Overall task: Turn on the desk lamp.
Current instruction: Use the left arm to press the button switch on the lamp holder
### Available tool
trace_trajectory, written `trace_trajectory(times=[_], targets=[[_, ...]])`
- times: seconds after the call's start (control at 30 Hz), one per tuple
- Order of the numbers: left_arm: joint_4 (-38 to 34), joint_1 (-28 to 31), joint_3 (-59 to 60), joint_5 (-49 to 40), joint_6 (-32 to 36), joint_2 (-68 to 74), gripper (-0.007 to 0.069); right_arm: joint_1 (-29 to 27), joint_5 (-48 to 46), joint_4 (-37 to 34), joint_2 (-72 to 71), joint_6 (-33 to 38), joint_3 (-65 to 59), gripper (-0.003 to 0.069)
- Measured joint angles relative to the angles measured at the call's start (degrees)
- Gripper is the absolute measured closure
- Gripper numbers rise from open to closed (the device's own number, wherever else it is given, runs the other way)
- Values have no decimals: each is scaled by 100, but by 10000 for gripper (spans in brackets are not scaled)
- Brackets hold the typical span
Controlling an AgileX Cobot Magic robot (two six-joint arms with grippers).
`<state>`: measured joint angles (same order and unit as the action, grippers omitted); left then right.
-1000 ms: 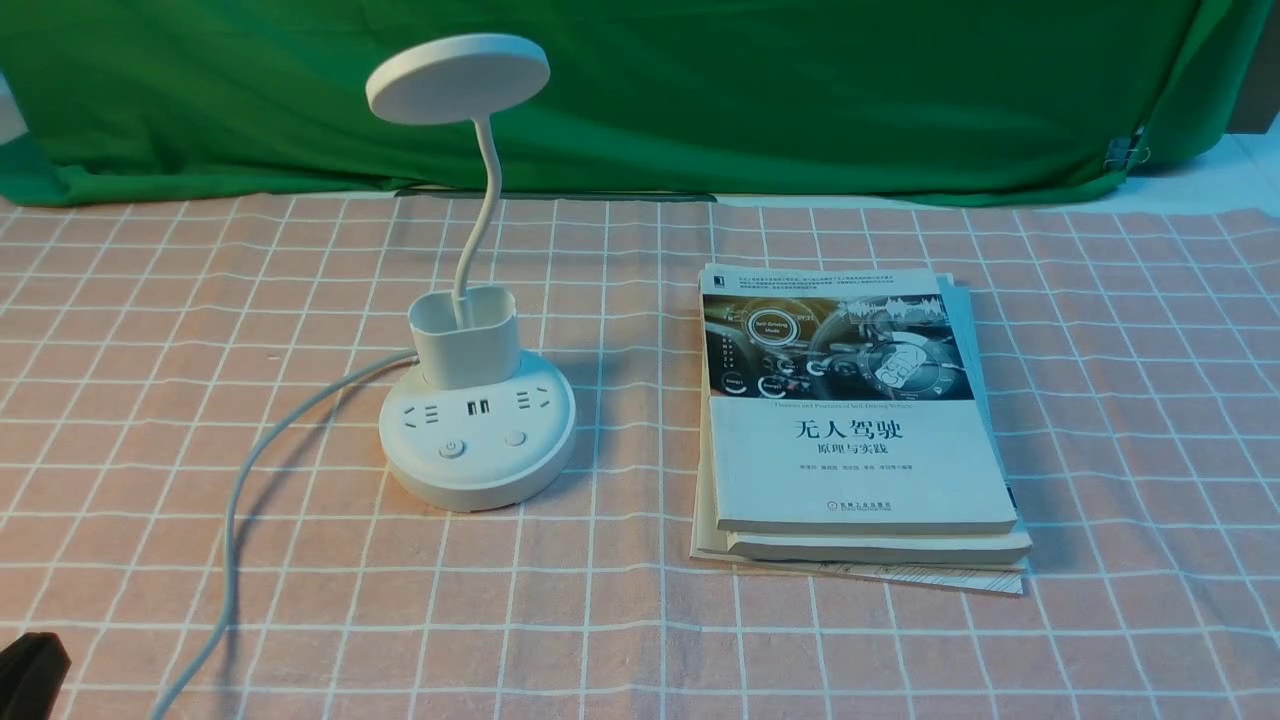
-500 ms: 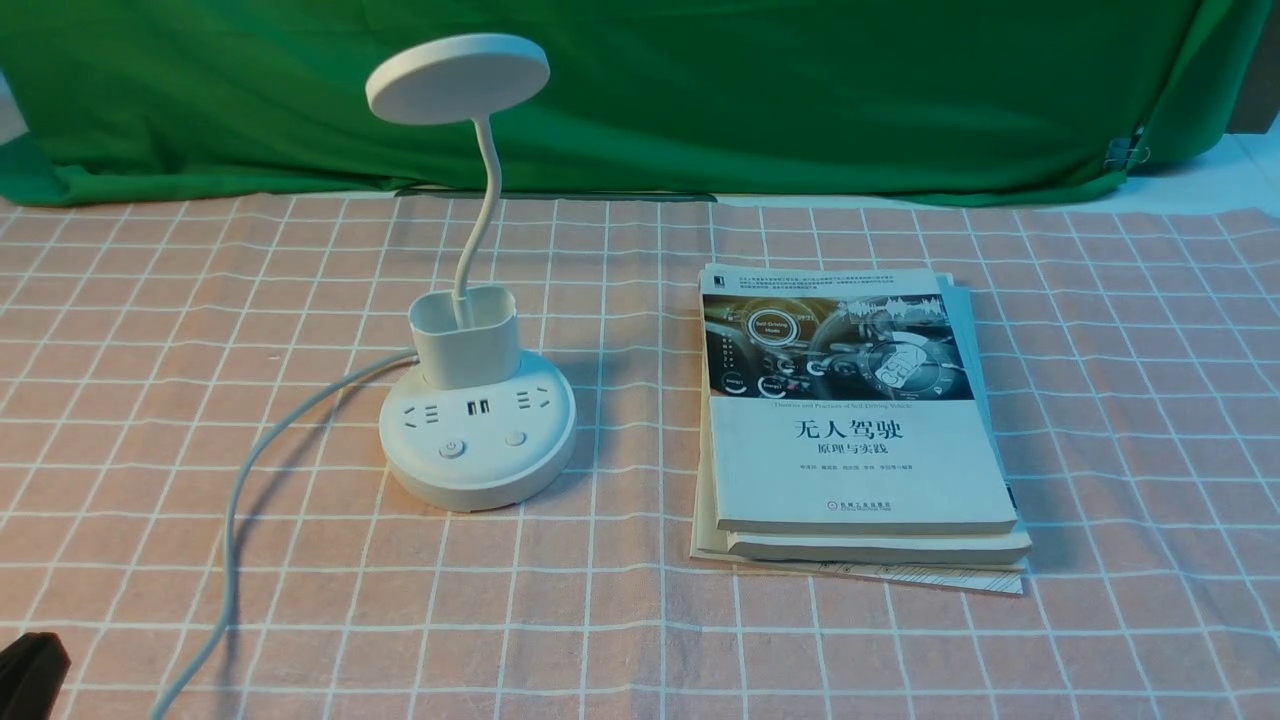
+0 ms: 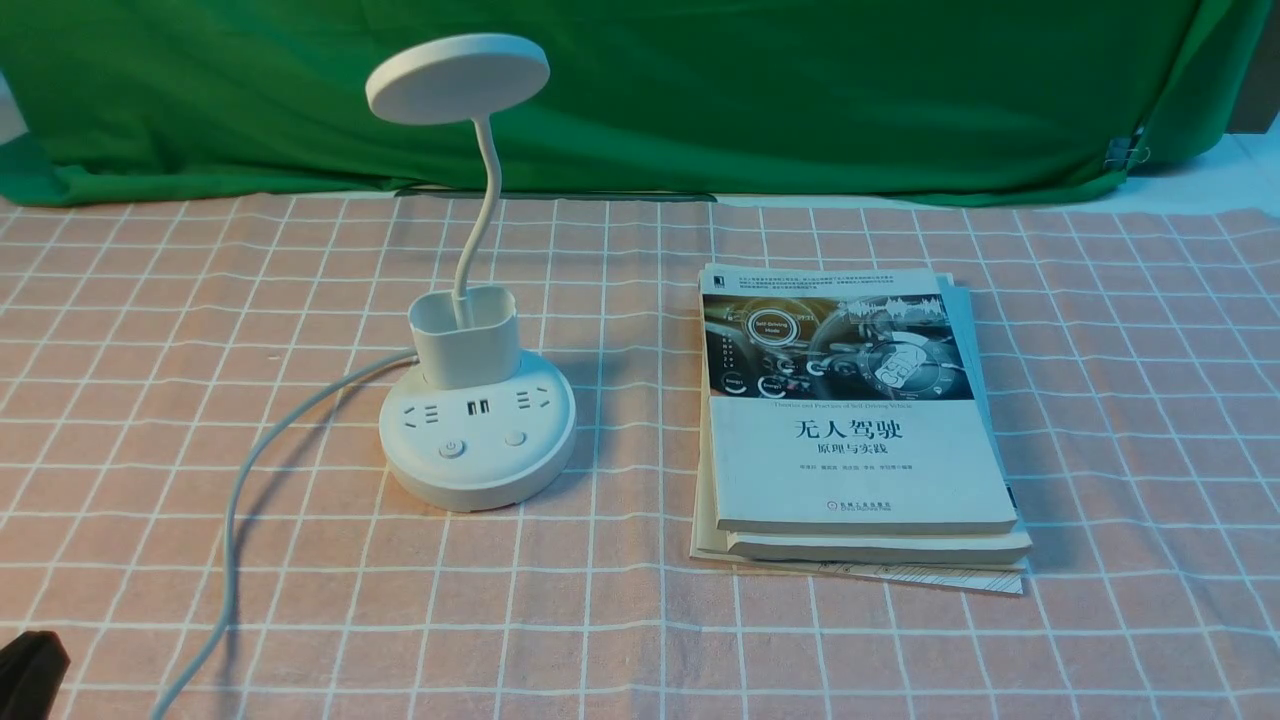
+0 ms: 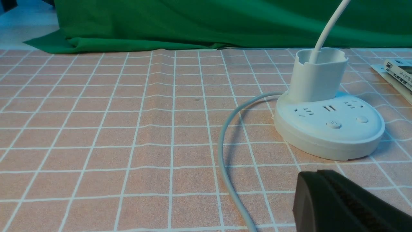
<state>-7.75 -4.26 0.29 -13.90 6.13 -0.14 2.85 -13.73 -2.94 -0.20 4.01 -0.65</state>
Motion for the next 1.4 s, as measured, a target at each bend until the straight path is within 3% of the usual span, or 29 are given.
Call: trace_trajectory(times=[0.17,0.23,0.5,0.53,0.67,0.77,0.83,0.93,0.97,1.0,1.07,1.13,1.3,1.4], targets=[[7,0,0,230,0,0,623,0,0,0,0,0,0,421],[109,0,0,732,6,0,623,0,0,0,0,0,0,421],[377,0,0,3459,82,0,623,0,0,0,0,0,0,421],[449,0,0,4176,59,0,623,0,0,0,0,0,0,421],[535,0,0,5452,-466,0,623,0,0,0,0,0,0,421],[582,0,-29,5828,-1067,-7,623,0,0,0,0,0,0,420],[656,0,-228,5477,-1567,-14,623,0,0,0,0,0,0,420],[1001,0,-1042,3827,-2458,99,623,0,0,0,0,0,0,420],[1041,0,-1165,3562,-2497,124,623,0,0,0,0,0,0,420],[1108,0,-1609,2497,-2717,421,623,0,0,0,0,0,0,420],[1150,0,-2003,1317,-2821,949,623,0,0,0,0,0,0,420],[1118,0,-2183,559,-2875,1562,623,0,0,0,0,0,0,420],[357,0,-2236,135,-3044,2844,623,0,0,0,0,0,0,420],[-1148,0,-2268,244,-2465,3984,623,0,0,0,0,0,0,420]])
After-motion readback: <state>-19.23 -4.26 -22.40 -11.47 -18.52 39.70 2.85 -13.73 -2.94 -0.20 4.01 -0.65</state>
